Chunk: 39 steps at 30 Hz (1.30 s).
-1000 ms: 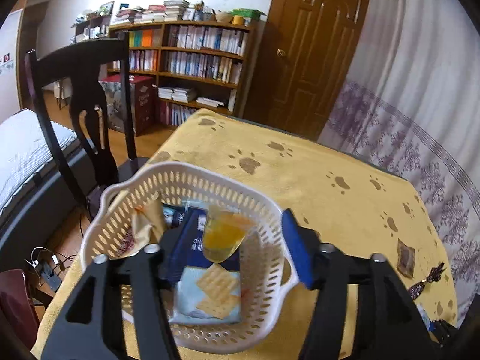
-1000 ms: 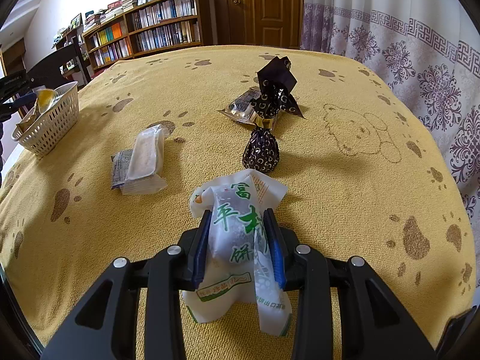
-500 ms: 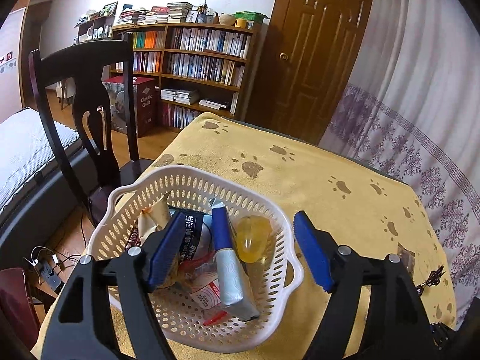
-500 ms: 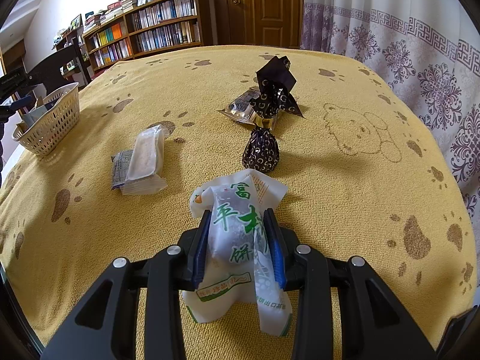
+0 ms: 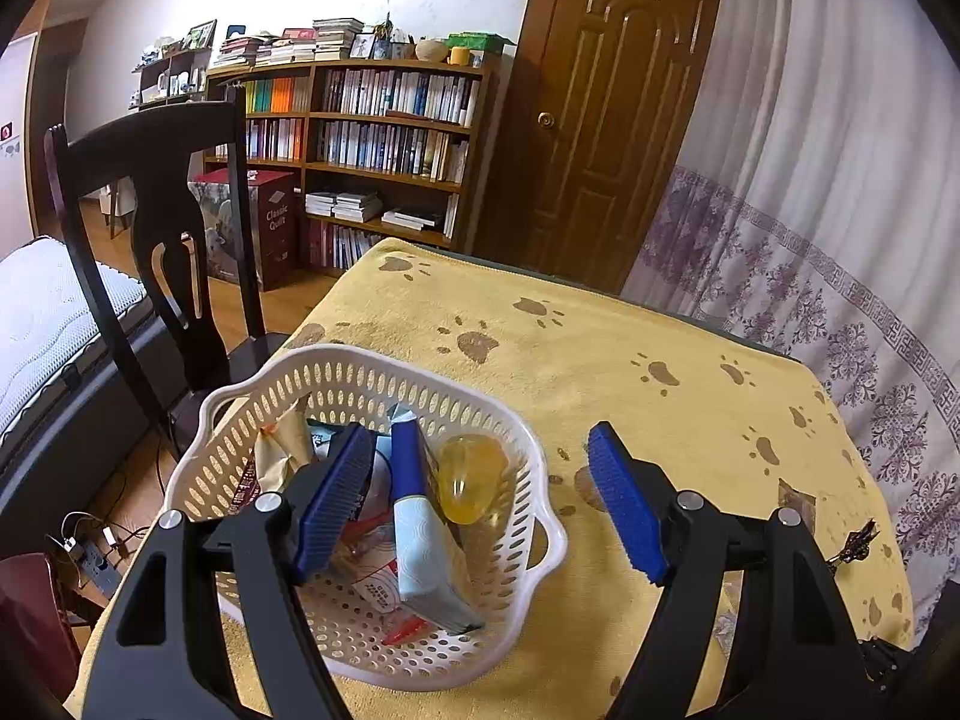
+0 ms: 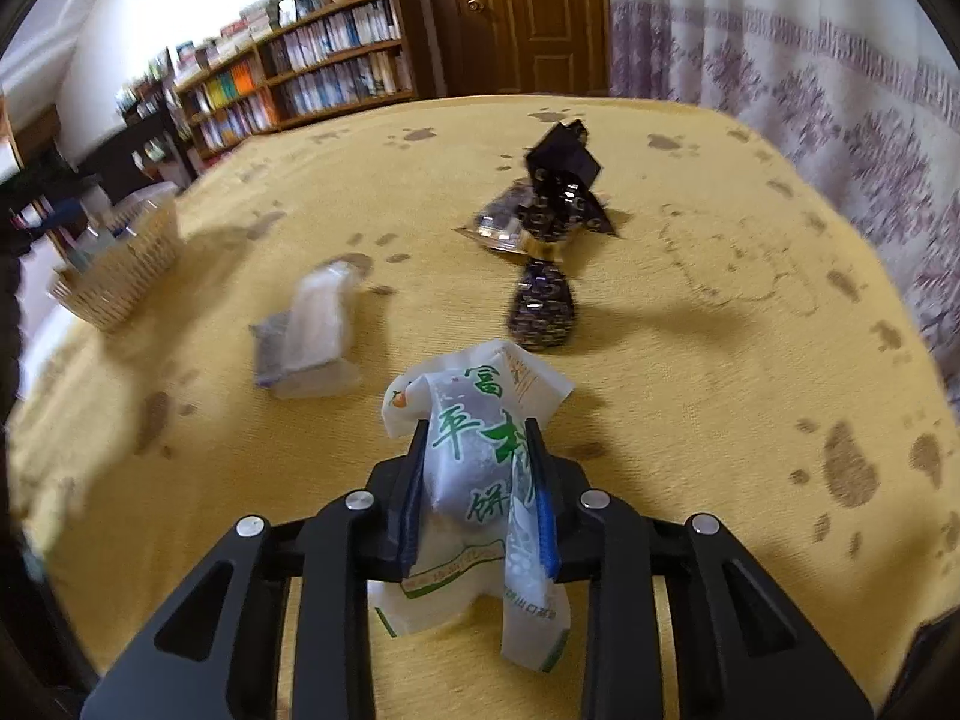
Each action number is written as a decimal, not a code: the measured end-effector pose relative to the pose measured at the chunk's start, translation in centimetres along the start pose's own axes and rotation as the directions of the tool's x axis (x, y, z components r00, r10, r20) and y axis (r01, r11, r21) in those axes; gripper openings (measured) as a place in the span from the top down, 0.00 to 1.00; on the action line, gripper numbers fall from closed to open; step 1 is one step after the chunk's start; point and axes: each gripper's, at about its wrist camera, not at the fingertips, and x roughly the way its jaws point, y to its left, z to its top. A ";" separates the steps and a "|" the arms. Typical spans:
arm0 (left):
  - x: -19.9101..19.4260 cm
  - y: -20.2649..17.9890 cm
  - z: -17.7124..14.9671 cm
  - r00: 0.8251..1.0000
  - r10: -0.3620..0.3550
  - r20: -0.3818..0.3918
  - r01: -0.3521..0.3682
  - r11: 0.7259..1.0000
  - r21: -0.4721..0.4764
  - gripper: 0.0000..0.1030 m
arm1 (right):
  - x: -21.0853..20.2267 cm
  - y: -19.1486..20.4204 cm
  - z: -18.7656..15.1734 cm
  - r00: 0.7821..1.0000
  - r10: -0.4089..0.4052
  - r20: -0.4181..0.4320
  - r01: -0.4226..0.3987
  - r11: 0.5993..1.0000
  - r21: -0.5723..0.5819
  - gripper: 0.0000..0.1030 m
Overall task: Organize snacks
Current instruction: 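Carry the white bag into the basket and open the right tool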
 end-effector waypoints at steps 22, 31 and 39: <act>-4.0 5.2 2.4 0.993 0.047 0.104 -0.035 0.993 -0.112 0.24 | -2.3 9.8 6.1 0.963 0.259 0.071 -0.251 0.962 -0.108 0.72; -6.4 8.8 2.9 0.981 0.107 0.164 -0.076 0.980 -0.185 0.18 | -1.0 17.4 10.1 0.940 0.339 0.048 -0.323 0.924 -0.203 0.72; -8.0 10.2 3.2 0.971 0.132 0.201 -0.091 0.975 -0.203 0.18 | 1.8 23.6 12.8 0.922 0.387 -0.013 -0.380 0.898 -0.222 0.72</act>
